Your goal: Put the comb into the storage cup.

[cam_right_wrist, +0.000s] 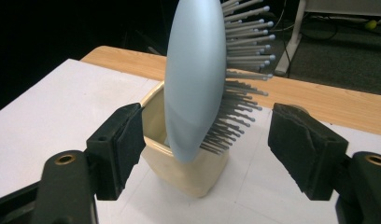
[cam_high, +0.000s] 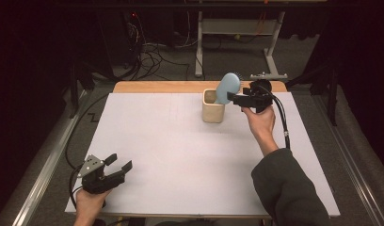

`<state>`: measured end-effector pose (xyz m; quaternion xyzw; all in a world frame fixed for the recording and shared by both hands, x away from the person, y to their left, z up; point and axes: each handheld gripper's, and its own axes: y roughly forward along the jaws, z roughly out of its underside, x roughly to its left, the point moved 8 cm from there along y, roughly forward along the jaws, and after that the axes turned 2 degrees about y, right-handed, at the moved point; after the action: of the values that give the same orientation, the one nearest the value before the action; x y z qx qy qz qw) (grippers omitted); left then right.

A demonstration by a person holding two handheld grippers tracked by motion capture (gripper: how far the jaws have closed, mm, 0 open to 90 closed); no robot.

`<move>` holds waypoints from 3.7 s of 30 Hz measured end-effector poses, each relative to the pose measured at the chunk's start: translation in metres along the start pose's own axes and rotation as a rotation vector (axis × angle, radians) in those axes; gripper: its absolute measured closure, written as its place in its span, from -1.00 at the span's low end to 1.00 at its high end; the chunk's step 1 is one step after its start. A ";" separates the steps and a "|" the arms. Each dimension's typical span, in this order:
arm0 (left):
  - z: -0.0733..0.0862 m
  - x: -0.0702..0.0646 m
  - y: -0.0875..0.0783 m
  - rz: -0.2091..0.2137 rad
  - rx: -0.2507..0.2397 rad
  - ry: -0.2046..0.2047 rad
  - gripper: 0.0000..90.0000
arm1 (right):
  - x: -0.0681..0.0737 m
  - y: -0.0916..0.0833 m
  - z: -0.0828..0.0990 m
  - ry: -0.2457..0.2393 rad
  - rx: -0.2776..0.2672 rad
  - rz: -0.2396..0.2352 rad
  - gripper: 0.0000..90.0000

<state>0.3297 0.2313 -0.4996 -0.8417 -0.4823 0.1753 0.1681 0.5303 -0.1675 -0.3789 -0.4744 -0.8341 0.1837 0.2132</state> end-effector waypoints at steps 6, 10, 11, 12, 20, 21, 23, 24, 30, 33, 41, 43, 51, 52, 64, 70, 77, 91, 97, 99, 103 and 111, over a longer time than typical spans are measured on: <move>0.000 0.000 0.000 -0.002 0.003 0.000 -0.33 | 0.000 -0.003 0.003 0.002 0.007 -0.009 -0.34; 0.000 0.001 0.000 -0.004 0.000 -0.002 -0.33 | 0.000 -0.005 0.004 -0.006 0.006 -0.011 -0.34; 0.000 0.001 -0.001 -0.005 0.000 -0.003 -0.33 | 0.000 -0.006 0.005 -0.006 0.003 -0.012 -0.34; 0.000 0.001 -0.001 -0.005 0.001 -0.004 -0.33 | 0.000 -0.007 0.005 -0.005 0.003 -0.012 -0.34; 0.000 0.001 -0.001 -0.005 0.000 -0.004 -0.33 | 0.000 -0.013 0.011 -0.033 0.007 -0.005 -0.31; 0.000 0.001 -0.001 -0.005 0.001 -0.004 -0.33 | 0.000 -0.015 0.012 -0.043 0.005 -0.003 -0.30; 0.000 0.001 -0.001 -0.006 0.001 -0.002 -0.33 | 0.001 -0.018 0.012 -0.044 0.000 -0.004 -0.30; 0.000 0.001 -0.001 -0.005 0.002 -0.001 -0.33 | 0.001 -0.019 0.012 -0.048 -0.003 -0.007 -0.30; 0.000 0.001 0.000 -0.006 0.003 -0.001 -0.33 | 0.001 -0.024 0.016 -0.049 -0.005 -0.012 -0.30; 0.000 0.001 0.000 -0.007 0.004 -0.002 -0.33 | 0.000 -0.026 0.018 -0.051 -0.005 -0.011 -0.30; 0.000 0.001 0.000 -0.007 0.003 -0.001 -0.32 | 0.001 -0.031 0.019 -0.055 -0.009 -0.029 -0.29; 0.000 0.001 -0.001 -0.008 0.002 -0.001 -0.32 | 0.001 -0.033 0.020 -0.059 -0.013 -0.030 -0.29; 0.001 0.001 0.000 -0.008 0.003 -0.001 -0.32 | -0.003 -0.037 0.023 -0.058 -0.018 -0.029 -0.29; 0.001 0.001 0.000 -0.008 0.004 -0.002 -0.32 | -0.003 -0.037 0.024 -0.058 -0.018 -0.030 -0.29; 0.001 0.001 0.000 -0.008 0.004 -0.002 -0.32 | -0.006 -0.047 0.027 -0.065 -0.034 -0.019 -0.31; 0.001 0.001 0.000 -0.008 0.003 -0.003 -0.32 | -0.007 -0.052 0.027 -0.067 -0.041 -0.016 -0.32; 0.001 0.001 0.000 -0.009 0.004 -0.004 -0.32 | -0.007 -0.057 0.030 -0.082 -0.045 -0.011 -0.32; 0.001 0.001 0.000 -0.009 0.006 -0.004 -0.32 | -0.007 -0.065 0.036 -0.093 -0.048 -0.017 -0.32; 0.001 0.001 0.001 -0.008 0.007 -0.005 -0.32 | -0.007 -0.070 0.038 -0.098 -0.051 -0.018 -0.32; 0.001 0.001 0.001 -0.009 0.007 -0.006 -0.32 | -0.007 -0.072 0.038 -0.100 -0.054 -0.019 -0.32; 0.001 0.001 0.001 -0.009 0.008 -0.006 -0.32 | -0.007 -0.076 0.040 -0.099 -0.057 -0.023 -0.32; 0.002 0.001 0.001 -0.007 0.010 -0.006 -0.32 | -0.010 -0.085 0.041 -0.081 -0.080 -0.038 -0.33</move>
<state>0.3303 0.2315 -0.5017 -0.8385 -0.4851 0.1796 0.1714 0.4525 -0.2218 -0.3722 -0.4590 -0.8575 0.1655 0.1635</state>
